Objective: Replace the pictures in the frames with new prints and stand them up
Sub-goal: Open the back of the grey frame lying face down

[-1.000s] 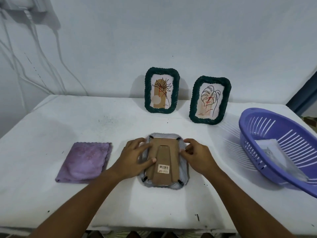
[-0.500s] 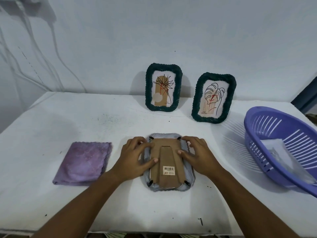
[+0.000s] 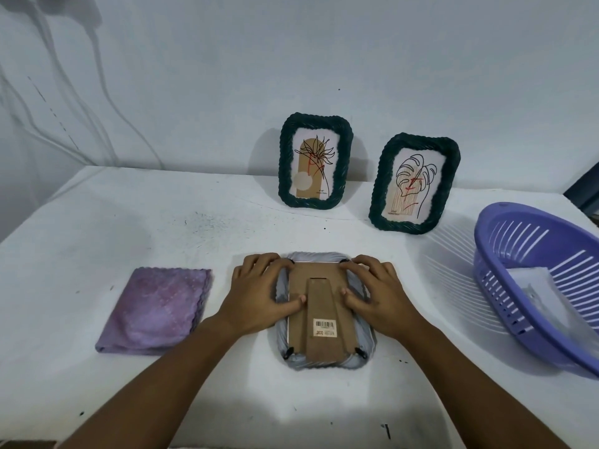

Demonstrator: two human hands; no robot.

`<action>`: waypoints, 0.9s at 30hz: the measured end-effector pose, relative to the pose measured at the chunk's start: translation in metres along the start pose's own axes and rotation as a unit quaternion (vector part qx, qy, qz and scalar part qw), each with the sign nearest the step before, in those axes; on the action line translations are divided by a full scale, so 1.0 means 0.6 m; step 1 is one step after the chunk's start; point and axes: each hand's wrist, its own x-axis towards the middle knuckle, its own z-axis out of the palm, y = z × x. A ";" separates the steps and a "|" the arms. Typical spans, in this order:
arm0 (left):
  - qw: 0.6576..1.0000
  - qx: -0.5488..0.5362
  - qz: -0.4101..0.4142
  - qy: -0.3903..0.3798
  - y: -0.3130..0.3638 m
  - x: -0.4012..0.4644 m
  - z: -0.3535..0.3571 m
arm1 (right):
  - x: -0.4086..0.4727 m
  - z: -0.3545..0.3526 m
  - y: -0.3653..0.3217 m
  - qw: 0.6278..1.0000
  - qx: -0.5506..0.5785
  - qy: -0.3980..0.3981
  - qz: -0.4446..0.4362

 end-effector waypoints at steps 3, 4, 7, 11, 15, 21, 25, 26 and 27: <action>1.000 0.006 -0.001 -0.004 -0.004 0.004 0.002 | 0.004 -0.003 -0.001 1.000 -0.013 -0.014 -0.001; 1.000 0.010 0.000 -0.005 -0.005 0.005 0.003 | 0.006 -0.003 -0.001 1.000 -0.019 -0.020 0.000; 1.000 0.021 0.002 -0.012 -0.007 0.006 0.004 | 0.010 -0.005 -0.001 0.999 -0.033 -0.031 0.004; 0.999 0.032 0.005 -0.035 -0.007 0.013 0.003 | 0.011 -0.006 -0.001 0.999 -0.028 -0.034 0.004; 0.998 0.037 0.005 -0.055 -0.007 0.021 0.001 | 0.013 -0.006 -0.001 0.998 -0.033 -0.046 0.013; 0.998 0.035 0.008 -0.056 -0.009 0.016 0.003 | 0.011 -0.003 0.002 0.998 -0.034 -0.043 0.022; 0.999 -0.024 0.010 -0.033 -0.007 -0.005 -0.003 | -0.009 -0.001 0.003 1.000 0.020 0.003 0.012; 0.998 -0.045 0.019 -0.029 -0.009 -0.016 -0.004 | -0.019 0.000 0.002 0.999 0.043 0.020 0.011; 0.997 -0.065 0.029 -0.023 -0.012 -0.028 -0.006 | -0.030 -0.001 0.002 0.997 0.063 0.037 0.006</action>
